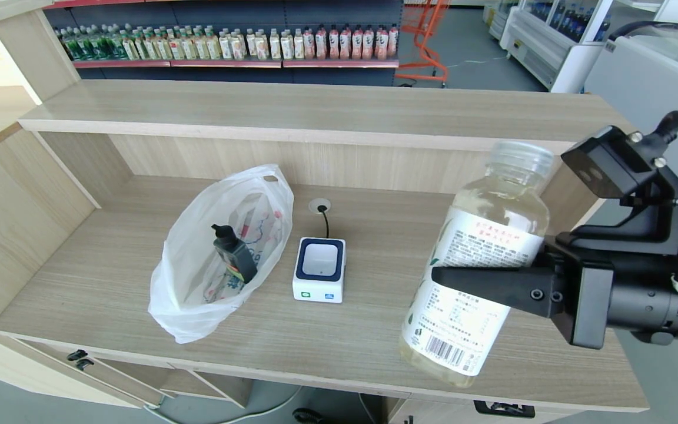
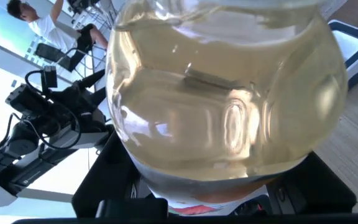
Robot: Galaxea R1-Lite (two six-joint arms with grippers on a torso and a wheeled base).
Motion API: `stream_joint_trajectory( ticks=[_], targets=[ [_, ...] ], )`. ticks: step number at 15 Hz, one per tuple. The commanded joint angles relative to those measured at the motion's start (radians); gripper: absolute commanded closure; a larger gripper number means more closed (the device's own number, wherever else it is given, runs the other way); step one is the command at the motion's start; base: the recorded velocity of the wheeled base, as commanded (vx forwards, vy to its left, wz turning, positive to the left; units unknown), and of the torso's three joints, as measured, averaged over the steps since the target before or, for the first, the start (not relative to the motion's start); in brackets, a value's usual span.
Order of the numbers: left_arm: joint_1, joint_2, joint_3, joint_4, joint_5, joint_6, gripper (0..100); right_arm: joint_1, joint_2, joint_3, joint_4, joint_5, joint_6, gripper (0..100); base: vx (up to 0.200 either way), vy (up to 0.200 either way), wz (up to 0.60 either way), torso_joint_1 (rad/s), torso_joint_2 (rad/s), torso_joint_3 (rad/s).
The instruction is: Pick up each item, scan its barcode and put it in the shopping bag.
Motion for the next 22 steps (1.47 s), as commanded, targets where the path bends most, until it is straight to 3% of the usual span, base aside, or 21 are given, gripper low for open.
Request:
stream_joint_trajectory(
  ticks=[1,4,5,7,8,9,11,12,14,16,22],
  targets=[
    [0.0,0.0,0.0,0.0,0.0,0.0,0,0.001,-0.007,0.002,-0.001,0.0,0.0,100,0.0,0.0,0.0,0.0,0.0,0.0],
    [0.0,0.0,0.0,0.0,0.0,0.0,0,-0.01,-0.023,0.022,-0.006,-0.013,-0.046,100,0.0,0.0,0.0,0.0,0.0,0.0],
    [0.0,0.0,0.0,0.0,0.0,0.0,0,-0.05,-0.021,0.03,-0.006,-0.02,-0.155,100,0.0,0.0,0.0,0.0,0.0,0.0],
    [0.0,0.0,0.0,0.0,0.0,0.0,0,-0.203,-0.012,0.07,-0.012,-0.028,-0.5,100,0.0,0.0,0.0,0.0,0.0,0.0],
    [0.0,0.0,0.0,0.0,0.0,0.0,0,-0.232,-0.011,0.074,-0.018,-0.028,-0.57,100,0.0,0.0,0.0,0.0,0.0,0.0],
    [0.0,0.0,0.0,0.0,0.0,0.0,0,-0.315,0.005,0.084,-0.064,-0.031,-0.782,100,0.0,0.0,0.0,0.0,0.0,0.0],
    [0.0,0.0,0.0,0.0,0.0,0.0,0,-0.363,0.002,0.117,-0.101,-0.028,-0.972,100,0.0,0.0,0.0,0.0,0.0,0.0],
    [0.0,0.0,0.0,0.0,0.0,0.0,0,-0.363,0.0,0.12,-0.101,-0.028,-0.985,100,0.0,0.0,0.0,0.0,0.0,0.0],
    [0.0,0.0,0.0,0.0,0.0,0.0,0,-0.392,-0.009,0.148,-0.103,-0.028,-1.205,100,0.0,0.0,0.0,0.0,0.0,0.0],
    [0.0,0.0,0.0,0.0,0.0,0.0,0,-0.404,-0.02,0.166,-0.107,-0.023,-1.275,100,0.0,0.0,0.0,0.0,0.0,0.0],
    [0.0,0.0,0.0,0.0,0.0,0.001,0,-0.404,-0.001,0.179,-0.167,0.003,-1.302,100,0.0,0.0,0.0,0.0,0.0,0.0]
  ],
)
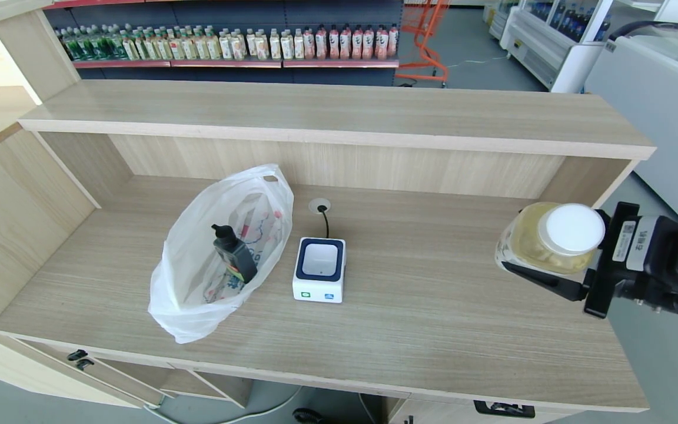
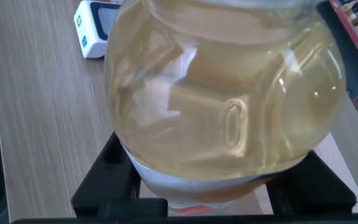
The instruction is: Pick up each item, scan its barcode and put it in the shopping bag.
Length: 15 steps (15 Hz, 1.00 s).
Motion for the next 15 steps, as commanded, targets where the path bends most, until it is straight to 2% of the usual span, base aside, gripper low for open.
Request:
stream_joint_trajectory(
  ticks=[1,4,8,15],
  targets=[
    [0.0,0.0,0.0,0.0,0.0,-0.001,0,0.0,0.005,0.006,0.0,0.004,0.0,100,0.0,0.0,0.0,0.0,0.0,0.0],
    [0.0,0.0,0.0,0.0,0.0,-0.001,0,0.0,0.012,0.008,0.0,0.041,0.001,100,0.0,0.0,0.0,0.0,0.0,0.0],
    [-0.002,0.0,0.0,0.0,0.0,-0.001,0,0.0,0.02,0.009,0.0,0.109,0.004,100,0.0,0.2,0.0,0.002,0.0,0.001],
    [-0.002,0.0,0.0,0.0,0.0,-0.001,0,0.0,0.052,0.005,-0.001,0.118,0.007,100,0.0,0.2,0.0,0.004,0.0,0.003]
  ],
)
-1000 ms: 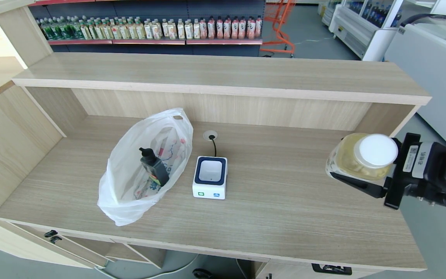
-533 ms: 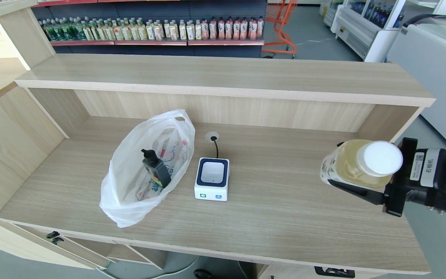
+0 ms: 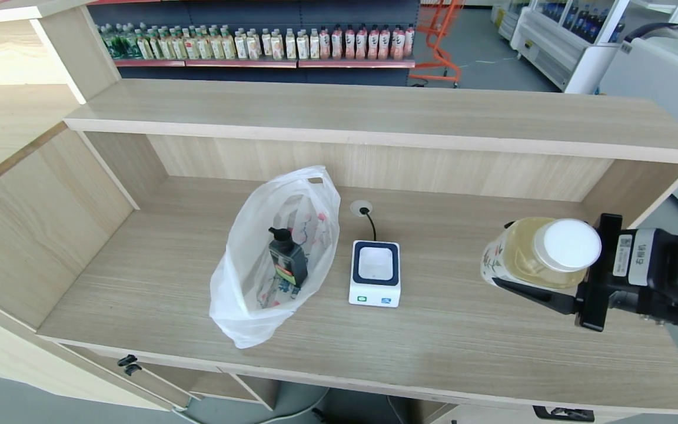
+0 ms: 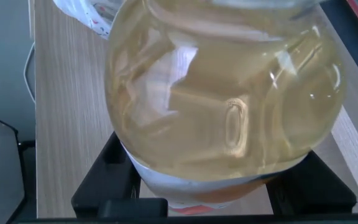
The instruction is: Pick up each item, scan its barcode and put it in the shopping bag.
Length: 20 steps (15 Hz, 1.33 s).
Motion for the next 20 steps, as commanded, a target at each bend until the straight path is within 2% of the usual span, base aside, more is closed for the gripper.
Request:
stream_joint_trajectory(
  ticks=[1,3,8,13,16,20],
  targets=[
    [0.0,0.0,0.0,0.0,0.001,0.001,0,0.0,0.022,-0.002,-0.001,0.0,-0.001,100,0.0,0.2,0.0,0.002,0.0,0.002],
    [0.0,0.0,0.0,0.0,0.001,0.013,0,0.0,0.031,-0.005,-0.002,0.0,-0.001,100,0.0,0.1,0.0,0.001,0.0,0.004],
    [0.0,0.0,0.0,0.001,0.001,0.013,0,0.0,0.061,-0.007,-0.022,0.002,0.0,100,0.0,0.0,0.0,0.0,0.0,0.0],
    [0.0,0.0,0.0,0.0,0.001,0.012,0,0.0,0.13,-0.008,-0.058,0.068,0.0,100,0.2,0.0,0.0,-0.002,0.0,0.005],
    [-0.002,0.0,0.0,0.001,0.001,0.01,0,-0.021,0.183,-0.007,-0.068,0.095,-0.001,100,0.0,0.0,0.0,0.0,0.0,0.0],
    [-0.002,0.0,0.0,0.0,0.001,0.01,0,-0.023,0.316,-0.01,-0.22,0.189,-0.004,100,0.0,0.0,0.0,0.0,0.0,0.0]
  ],
)
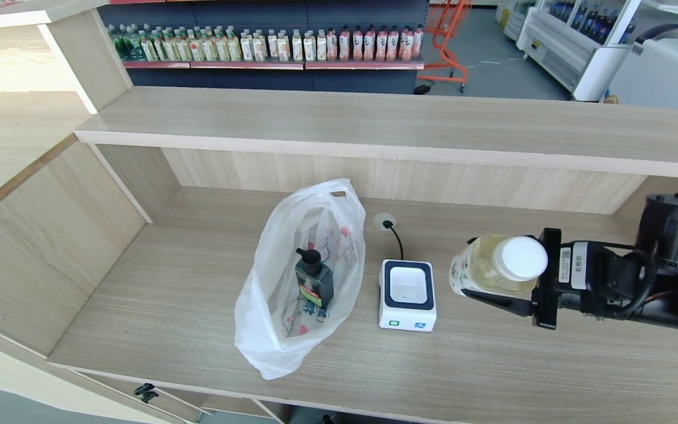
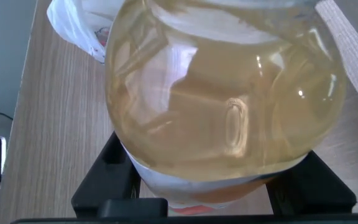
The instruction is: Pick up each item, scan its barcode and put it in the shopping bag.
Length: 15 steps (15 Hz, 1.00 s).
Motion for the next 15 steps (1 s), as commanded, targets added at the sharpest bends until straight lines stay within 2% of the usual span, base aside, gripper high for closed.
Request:
stream_joint_trajectory(
  ticks=[1,9,15],
  targets=[
    [-0.001,0.0,0.0,0.001,0.0,0.0,0,0.001,0.106,-0.003,-0.076,0.035,-0.002,100,0.0,0.0,0.0,0.0,0.0,0.0],
    [-0.001,0.0,0.0,0.001,0.0,0.0,0,-0.002,0.272,-0.001,-0.266,0.117,-0.022,100,0.0,0.0,0.0,0.0,0.0,0.0],
    [0.001,0.0,0.0,-0.001,0.0,0.0,0,0.0,0.362,-0.044,-0.31,0.119,-0.029,100,0.0,0.0,0.0,0.0,0.0,0.0]
  ],
)
